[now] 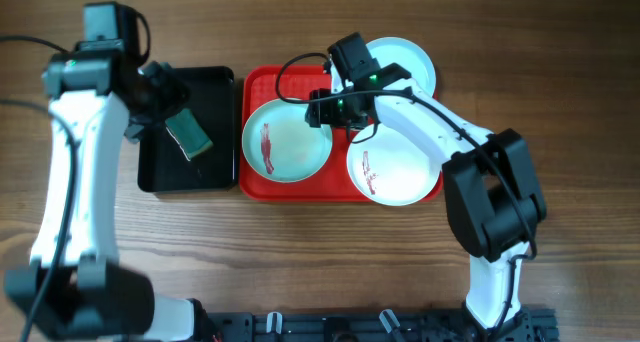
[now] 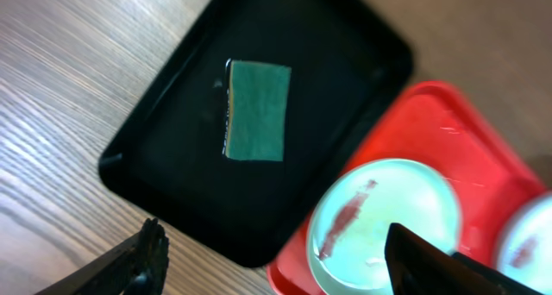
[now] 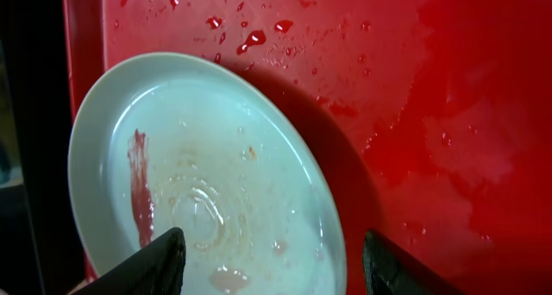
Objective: Clean dirty plates on tray and stack at the side
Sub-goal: 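Reach left gripper to the sponge and right gripper to the left plate rim, then grasp the green sponge with the left gripper and lift it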
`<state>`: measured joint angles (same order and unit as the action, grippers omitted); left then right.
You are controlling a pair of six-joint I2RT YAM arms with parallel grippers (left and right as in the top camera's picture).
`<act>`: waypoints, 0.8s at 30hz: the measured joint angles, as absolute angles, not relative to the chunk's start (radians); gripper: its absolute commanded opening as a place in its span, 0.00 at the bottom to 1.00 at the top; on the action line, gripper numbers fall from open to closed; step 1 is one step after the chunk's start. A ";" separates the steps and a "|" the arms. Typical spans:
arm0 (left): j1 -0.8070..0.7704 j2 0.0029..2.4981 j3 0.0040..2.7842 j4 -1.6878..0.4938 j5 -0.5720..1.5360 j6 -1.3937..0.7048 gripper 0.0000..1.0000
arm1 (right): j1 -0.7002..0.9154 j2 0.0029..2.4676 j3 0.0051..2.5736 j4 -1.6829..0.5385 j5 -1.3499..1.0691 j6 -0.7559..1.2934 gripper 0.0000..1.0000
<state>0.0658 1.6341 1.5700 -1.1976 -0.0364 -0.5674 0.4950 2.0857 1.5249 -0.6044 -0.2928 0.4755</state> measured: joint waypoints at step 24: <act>0.075 2.093 1.541 -0.997 -0.037 -0.481 0.78 | 0.495 2.087 1.525 -0.594 -0.251 0.482 0.68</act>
